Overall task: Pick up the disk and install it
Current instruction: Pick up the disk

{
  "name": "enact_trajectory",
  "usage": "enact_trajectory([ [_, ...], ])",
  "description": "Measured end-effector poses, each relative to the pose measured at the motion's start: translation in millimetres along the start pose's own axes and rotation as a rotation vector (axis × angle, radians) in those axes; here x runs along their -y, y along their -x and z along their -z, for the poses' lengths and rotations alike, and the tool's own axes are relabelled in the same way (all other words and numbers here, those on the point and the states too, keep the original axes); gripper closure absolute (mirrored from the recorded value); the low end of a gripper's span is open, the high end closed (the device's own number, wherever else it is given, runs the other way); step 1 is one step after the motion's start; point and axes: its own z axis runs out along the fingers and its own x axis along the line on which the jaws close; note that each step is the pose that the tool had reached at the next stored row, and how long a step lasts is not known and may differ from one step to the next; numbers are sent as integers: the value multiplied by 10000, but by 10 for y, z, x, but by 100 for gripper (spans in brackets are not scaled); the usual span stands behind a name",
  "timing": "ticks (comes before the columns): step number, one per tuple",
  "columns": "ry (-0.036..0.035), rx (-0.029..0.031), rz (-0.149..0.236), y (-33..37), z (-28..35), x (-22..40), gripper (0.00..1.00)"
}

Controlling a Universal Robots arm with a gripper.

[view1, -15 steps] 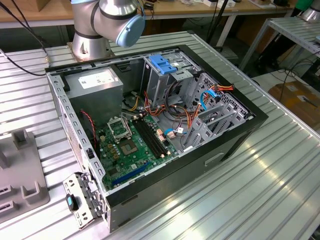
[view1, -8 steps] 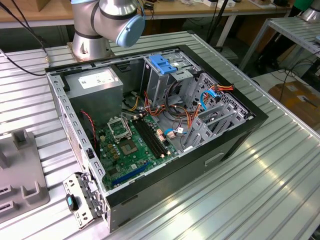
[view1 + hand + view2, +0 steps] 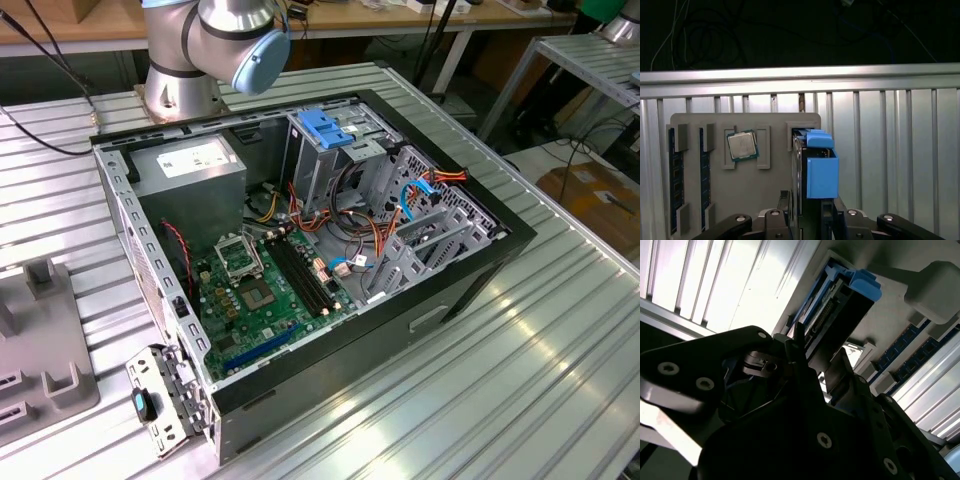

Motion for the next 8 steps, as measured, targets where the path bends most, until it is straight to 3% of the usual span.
enact_trajectory([
  [2, 1, -1, 0, 0, 0, 0, 58],
  [3, 1, -1, 0, 0, 0, 0, 65],
  [8, 0, 0, 0, 0, -1, 0, 65],
])
